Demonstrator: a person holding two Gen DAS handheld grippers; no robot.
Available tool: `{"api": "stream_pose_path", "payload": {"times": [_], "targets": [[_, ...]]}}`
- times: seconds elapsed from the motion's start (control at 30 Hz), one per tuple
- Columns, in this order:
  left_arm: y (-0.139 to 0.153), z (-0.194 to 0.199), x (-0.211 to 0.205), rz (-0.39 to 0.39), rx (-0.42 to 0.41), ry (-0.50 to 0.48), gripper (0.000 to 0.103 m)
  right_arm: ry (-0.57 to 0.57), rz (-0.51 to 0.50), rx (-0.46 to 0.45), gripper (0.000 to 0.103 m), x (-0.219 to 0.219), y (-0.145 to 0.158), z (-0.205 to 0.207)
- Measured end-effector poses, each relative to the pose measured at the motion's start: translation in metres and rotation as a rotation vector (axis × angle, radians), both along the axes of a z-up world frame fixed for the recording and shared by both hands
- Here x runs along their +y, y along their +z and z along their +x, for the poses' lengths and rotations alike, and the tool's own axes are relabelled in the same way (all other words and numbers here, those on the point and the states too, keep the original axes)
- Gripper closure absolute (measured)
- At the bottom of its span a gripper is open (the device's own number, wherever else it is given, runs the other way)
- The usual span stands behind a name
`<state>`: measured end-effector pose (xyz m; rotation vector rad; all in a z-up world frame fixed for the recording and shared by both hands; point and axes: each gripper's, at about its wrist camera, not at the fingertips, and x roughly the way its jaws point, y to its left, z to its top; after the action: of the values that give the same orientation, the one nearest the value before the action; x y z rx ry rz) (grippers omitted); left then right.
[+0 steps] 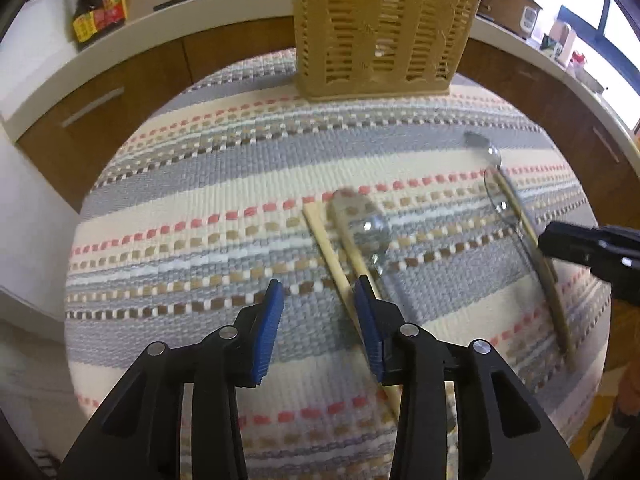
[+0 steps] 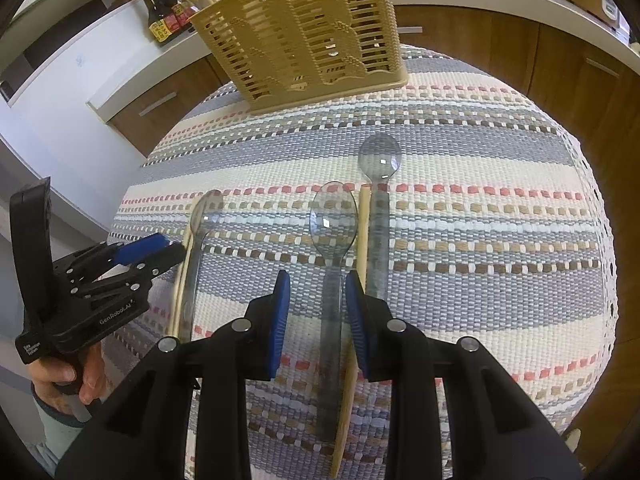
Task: Organize utensils
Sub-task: 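Move both tools back down over the remaining utensils, then grasp a chopstick with the left tool while the right tool grasps a clear spoon, then lift the chopstick and clear spoon up and carry them over the tan caddy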
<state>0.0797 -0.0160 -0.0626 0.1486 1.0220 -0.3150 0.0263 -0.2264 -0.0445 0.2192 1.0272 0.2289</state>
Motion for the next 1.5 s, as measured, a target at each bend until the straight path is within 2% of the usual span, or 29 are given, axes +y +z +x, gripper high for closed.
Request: {"api": "stream_pose_path", "payload": {"times": [0.13,0.23,0.37,0.43,0.57,0.77,0.83,0.93,1.13,1.17,1.23,1.3,1.4,1.5], "targets": [[0.001,0.003,0.002,0.011,0.01,0.004,0.064,0.001,0.004,0.003,0.077,0.001,0.0,0.001],[0.0,0.007,-0.006,0.055,0.001,-0.005,0.065,0.022,-0.027,-0.002,0.077,0.006,0.002,0.0],[0.0,0.003,-0.009,0.074,-0.011,-0.033,0.075,0.061,-0.072,0.005,0.077,0.015,-0.001,-0.002],[0.001,0.0,-0.009,0.088,-0.021,-0.043,0.093,0.069,-0.088,0.014,0.077,0.018,-0.003,0.0],[0.001,-0.002,-0.002,0.081,-0.023,-0.045,0.098,0.058,-0.124,0.039,0.079,0.019,-0.006,0.01],[0.003,0.001,0.018,0.041,-0.008,-0.021,0.099,0.071,-0.155,0.079,0.09,0.03,-0.012,0.023],[0.003,0.002,0.02,0.03,0.006,-0.028,0.098,0.099,-0.158,0.089,0.09,0.04,-0.012,0.024],[0.003,0.005,0.02,0.034,0.022,-0.047,0.096,0.107,-0.218,0.092,0.09,0.049,-0.012,0.026],[0.003,0.008,0.012,0.058,0.055,-0.094,0.088,0.151,-0.3,0.121,0.09,0.064,-0.012,0.034],[0.003,0.007,0.011,0.071,0.053,-0.099,0.088,0.159,-0.322,0.125,0.09,0.068,-0.012,0.035],[0.002,0.005,0.007,0.112,0.031,-0.099,0.097,0.173,-0.352,0.118,0.093,0.074,-0.013,0.034],[0.002,0.002,0.005,0.117,0.015,-0.1,0.099,0.179,-0.368,0.103,0.093,0.076,-0.015,0.034],[0.008,-0.004,0.007,0.066,-0.022,-0.102,0.099,0.188,-0.301,0.066,0.093,0.075,-0.008,0.031],[0.027,-0.009,0.011,-0.009,-0.086,-0.101,0.099,0.19,-0.237,0.003,0.093,0.065,0.01,0.021]]}}
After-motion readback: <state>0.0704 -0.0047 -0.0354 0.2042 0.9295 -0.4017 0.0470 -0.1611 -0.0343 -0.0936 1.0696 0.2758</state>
